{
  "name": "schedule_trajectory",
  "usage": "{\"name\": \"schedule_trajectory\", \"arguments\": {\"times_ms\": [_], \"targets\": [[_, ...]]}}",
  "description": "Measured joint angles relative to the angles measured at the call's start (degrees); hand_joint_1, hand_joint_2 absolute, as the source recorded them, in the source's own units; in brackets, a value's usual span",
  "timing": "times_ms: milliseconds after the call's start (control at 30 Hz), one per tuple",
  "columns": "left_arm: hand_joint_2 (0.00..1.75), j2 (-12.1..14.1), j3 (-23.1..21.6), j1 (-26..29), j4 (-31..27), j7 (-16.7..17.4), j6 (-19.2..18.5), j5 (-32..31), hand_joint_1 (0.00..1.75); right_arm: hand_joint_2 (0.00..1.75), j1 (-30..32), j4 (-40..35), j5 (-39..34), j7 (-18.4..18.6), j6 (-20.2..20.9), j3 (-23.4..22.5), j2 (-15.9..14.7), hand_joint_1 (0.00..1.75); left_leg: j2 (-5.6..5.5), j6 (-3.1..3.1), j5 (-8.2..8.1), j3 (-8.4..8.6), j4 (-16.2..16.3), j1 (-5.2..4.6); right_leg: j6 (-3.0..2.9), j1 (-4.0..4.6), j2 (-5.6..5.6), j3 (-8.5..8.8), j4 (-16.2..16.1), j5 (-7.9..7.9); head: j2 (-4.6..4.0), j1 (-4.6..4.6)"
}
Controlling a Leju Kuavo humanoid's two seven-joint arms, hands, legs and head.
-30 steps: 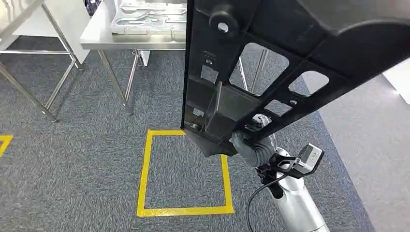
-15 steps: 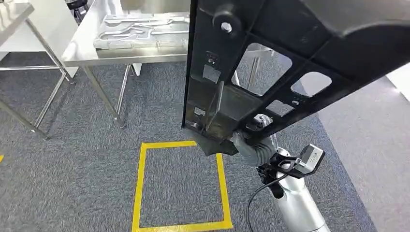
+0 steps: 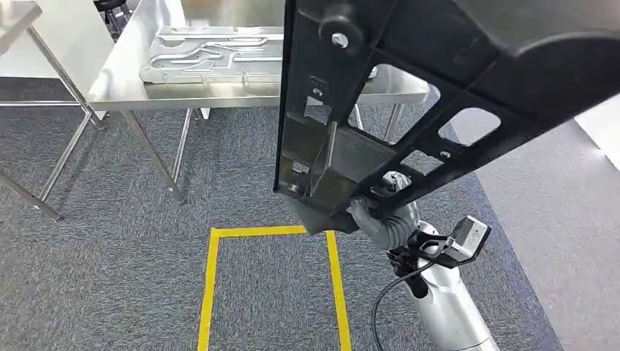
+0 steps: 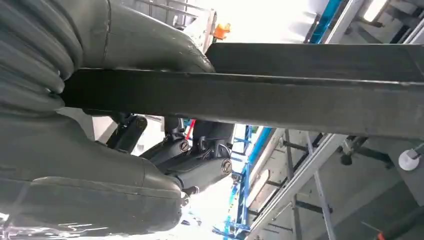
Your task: Take the parts from the cabinet and place them on the table.
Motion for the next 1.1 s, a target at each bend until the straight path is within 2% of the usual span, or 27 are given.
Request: {"name": "schedule_trajectory", "arguments": {"times_ms": [33, 67, 100, 133, 167, 200, 233, 267, 300, 367, 400, 467, 500, 533, 567, 600, 633, 667, 733, 767, 800, 867, 900, 967, 1033, 1067, 1100], "targets": [[1.75, 0.0, 0.0, 0.1, 0.0, 0.0, 0.0, 0.0, 0.00, 1.75, 0.0, 0.1, 0.0, 0.0, 0.0, 0.0, 0.0, 1.75, -0.05, -0.02, -0.62, 0.66, 0.0, 0.02, 0.12, -0.18, -0.04, -1.68, 0.9, -2.66, 0.00, 0.02], [1.75, 0.0, 0.0, 0.2, 0.0, 0.0, 0.0, 0.0, 0.00, 1.75, 0.1, 0.1, 0.0, 0.0, 0.0, 0.0, 0.0, 1.75, -0.20, -0.38, -3.40, 4.20, 0.0, 0.20, 0.31, -0.40, -0.39, -3.14, -5.9, -3.60, 0.00, 0.00], [1.75, -0.1, 0.0, 0.2, 0.0, 0.0, 0.0, 0.0, 0.00, 1.75, 0.1, 0.1, 0.0, 0.0, 0.0, 0.0, 0.0, 1.75, -0.17, -0.55, -4.25, 5.20, -0.1, 0.21, 0.00, -0.33, -0.52, -2.39, -10.3, 0.96, 0.00, 0.02], [1.75, -0.1, 0.0, 0.2, 0.0, 0.0, 0.0, 0.0, 0.00, 1.75, 0.1, 0.1, 0.0, 0.0, 0.0, 0.0, 0.0, 1.75, -0.08, -0.70, -5.02, 5.70, -0.2, 0.21, -0.53, -0.18, -0.96, -1.91, -14.4, 7.54, 0.00, 0.02], [1.75, -0.2, 0.0, 0.1, 0.0, 0.0, 0.0, 0.0, 0.00, 1.75, 0.2, 0.3, 0.0, 0.0, 0.0, 0.0, 0.0, 1.75, -0.18, -0.99, -5.86, 6.93, 0.0, -0.02, -0.79, 0.25, -1.10, -1.69, -15.4, 10.22, 0.00, 0.00], [1.75, -0.2, 0.0, 0.0, 0.0, 0.0, 0.0, 0.0, 0.00, 1.75, 0.3, 0.3, 0.0, 0.1, 0.0, 0.0, 0.0, 1.75, -0.20, -1.47, -6.81, 7.57, -0.7, -0.02, -1.02, 0.26, -1.13, -1.07, -15.3, 9.24, 0.00, 0.00], [1.75, -0.1, 0.0, 0.0, 0.0, 0.0, 0.0, 0.0, 0.00, 1.75, 0.2, 0.1, 0.1, 0.1, 0.0, 0.0, 0.0, 1.75, -0.09, -1.83, -6.44, 9.37, -0.9, -0.09, -1.36, 0.29, -0.95, -0.22, -15.9, 8.80, 0.00, 0.04], [1.75, -0.1, 0.0, 0.0, 0.0, 0.0, 0.0, 0.0, 0.00, 1.75, -0.1, 0.0, 0.0, 0.0, 0.0, 0.0, 0.0, 1.75, -0.07, -2.29, -4.96, 9.18, 0.2, -0.14, -1.75, 0.16, -0.67, 0.61, -16.5, 8.58, 0.00, 0.00], [1.75, -0.1, 0.0, -0.3, 0.0, 0.0, 0.0, 0.0, 0.00, 1.75, -0.3, 0.0, 0.0, 0.0, 0.0, 0.0, 0.0, 1.75, -0.02, -2.56, -4.44, 8.18, 2.2, -0.10, -2.42, -0.15, -0.46, 2.10, -16.9, 8.77, 0.00, -0.07], [1.75, -0.1, 0.0, -0.5, 0.0, 0.0, 0.0, 0.0, 0.00, 1.75, -0.4, 0.0, 0.0, 0.0, 0.0, 0.0, 0.1, 1.75, -0.04, -2.63, -3.13, 4.32, 9.7, 0.12, -2.83, -0.09, -0.67, 3.69, -17.3, 8.01, 0.00, -0.02], [1.75, -0.2, 0.0, -0.6, 0.0, 0.0, 0.1, 0.0, 0.00, 1.75, -0.3, 0.1, 0.0, 0.0, 0.0, 0.0, 0.1, 1.75, -0.03, -2.87, -4.40, 1.50, 13.3, 0.19, -3.00, -0.11, -0.66, 4.36, -17.4, 7.47, 0.00, 0.00], [1.75, -0.2, 0.0, -0.1, 0.0, 0.0, 0.1, 0.2, 0.00, 1.75, 0.0, 0.1, 0.0, 0.0, 0.0, 0.0, 0.1, 1.75, -0.03, -3.53, -10.50, -3.18, 16.8, 0.21, -3.10, -0.11, -0.37, 5.56, -17.4, 6.18, 0.00, -0.02], [1.75, -0.2, 0.0, 0.1, 0.0, 0.1, 0.2, 0.2, 0.00, 1.75, 0.1, 0.1, 0.0, 0.0, 0.1, 0.0, 0.1, 1.75, -0.03, -3.40, -12.86, -4.52, 16.3, 0.21, -3.05, -0.11, -0.18, 6.19, -17.4, 5.55, 0.00, -0.02], [1.75, -0.2, 0.0, 0.2, 0.0, 0.1, 0.3, 0.2, 0.00, 1.75, 0.1, 0.1, 0.0, 0.0, 0.1, 0.0, 0.1, 1.75, -0.02, -3.25, -13.38, -5.09, 14.6, 0.22, -2.96, -0.11, -0.09, 6.86, -17.4, 4.94, 0.00, -0.02], [1.75, -0.2, 0.0, 0.2, 0.0, 0.1, 0.3, 0.2, 0.00, 1.75, 0.1, 0.2, 0.0, 0.0, 0.1, 0.0, 0.1, 1.75, -0.03, -3.08, -11.97, -4.93, 11.5, 0.22, -2.83, -0.12, -0.07, 7.60, -17.4, 4.35, 0.00, -0.04], [1.75, -0.2, 0.0, 0.2, 0.0, 0.1, 0.3, 0.2, 0.00, 1.75, 0.1, 0.2, 0.0, 0.0, 0.1, 0.0, 0.1, 1.75, -0.02, -2.86, -8.44, -4.23, 7.4, 0.21, -2.67, -0.11, -0.11, 8.35, -17.4, 3.72, 0.00, -0.02], [1.75, -0.2, 0.0, 0.3, 0.0, 0.1, 0.4, 0.2, 0.00, 1.75, 0.1, 0.2, 0.0, 0.0, 0.0, 0.0, 0.2, 1.75, 0.03, -2.38, -2.50, -3.25, 2.7, 0.17, -2.45, -0.09, -0.19, 8.97, -17.4, 2.97, 0.00, -0.02], [1.75, -0.2, 0.0, 0.5, 0.0, 0.1, 0.5, 0.2, 0.00, 1.75, 0.1, 0.3, 0.0, 0.0, 0.0, 0.0, 0.3, 1.75, 0.05, -2.24, 1.27, -3.05, 1.3, -0.25, -2.11, 0.21, -0.07, 9.78, -17.0, 2.29, 0.00, -0.02], [1.75, -0.2, 0.0, 0.5, 0.0, 0.2, 0.6, 0.2, 0.00, 1.75, 0.1, 0.1, 0.2, 0.1, 0.0, 0.0, 0.3, 1.75, 0.04, -1.61, 1.10, -1.93, 1.1, -0.30, -1.25, 0.21, 0.16, 10.68, -17.5, 1.18, 0.00, -0.02], [1.75, -0.2, 0.0, 0.4, 0.0, 0.2, 0.6, 0.2, 0.00, 1.75, 0.0, 0.0, 0.2, 0.1, 0.0, 0.0, 0.3, 1.75, -0.08, -1.14, 0.91, -1.73, 0.8, -0.12, -0.86, 0.24, 0.14, 10.75, -16.3, 2.02, 0.00, 0.00], [1.75, -0.2, 0.0, 0.2, 0.0, 0.2, 0.7, 0.2, 0.00, 1.75, -0.3, 0.0, 0.1, 0.2, 0.0, 0.0, 0.3, 1.75, -0.24, -0.74, 0.81, -0.67, 0.7, -0.03, -0.51, 0.27, 0.14, 10.27, -14.7, 2.56, 0.00, 0.00], [1.75, -0.2, 0.0, 0.0, 0.0, 0.4, 0.8, 0.3, 0.00, 1.75, -0.6, -0.1, 0.0, 0.2, 0.0, 0.0, 0.3, 1.75, -0.22, -0.12, 0.25, 0.24, 0.4, 0.21, 0.13, 0.01, -0.20, 5.78, -8.0, 4.31, 0.00, -0.02], [1.75, -0.2, 0.0, -0.1, 0.0, 0.5, 0.8, 0.3, 0.00, 1.75, -0.6, 0.0, 0.0, 0.2, 0.1, 0.0, 0.3, 1.75, -0.23, 0.05, -0.32, 0.62, 0.3, 0.22, 0.36, -0.16, -0.22, 2.79, -4.3, 3.43, 0.00, 0.00], [1.75, -0.2, 0.0, 0.0, 0.0, 0.6, 0.9, 0.4, 0.00, 1.75, -0.4, 0.1, 0.0, 0.3, 0.1, 0.0, 0.3, 1.75, -0.27, 0.08, -1.44, 1.66, 0.3, 0.22, 0.59, -0.44, -0.30, -2.10, 0.2, -1.18, 0.00, 0.00], [1.75, -0.2, 0.0, 0.2, 0.0, 0.7, 0.9, 0.4, 0.00, 1.75, -0.3, 0.1, 0.0, 0.4, 0.1, 0.0, 0.3, 1.75, -0.40, -0.05, -2.87, 3.23, 0.3, 0.23, 0.86, -0.51, -0.35, -4.46, -0.7, -4.10, 0.00, 0.00], [1.75, -0.2, 0.0, 0.2, 0.0, 0.7, 0.9, 0.3, 0.00, 1.75, -0.3, 0.1, 0.0, 0.4, 0.1, 0.0, 0.3, 1.75, -0.50, -0.19, -3.68, 4.26, 0.3, 0.22, 0.78, -0.52, -0.35, -4.29, -3.6, -3.19, 0.00, 0.00], [1.75, -0.2, 0.0, 0.2, 0.0, 0.7, 0.9, 0.3, 0.00, 1.75, -0.3, 0.1, 0.0, 0.4, 0.1, 0.0, 0.3, 1.75, -0.55, -0.32, -4.54, 5.38, 0.3, 0.22, 0.55, -0.47, -0.35, -3.61, -7.7, -0.50, 0.00, 0.00]]}}
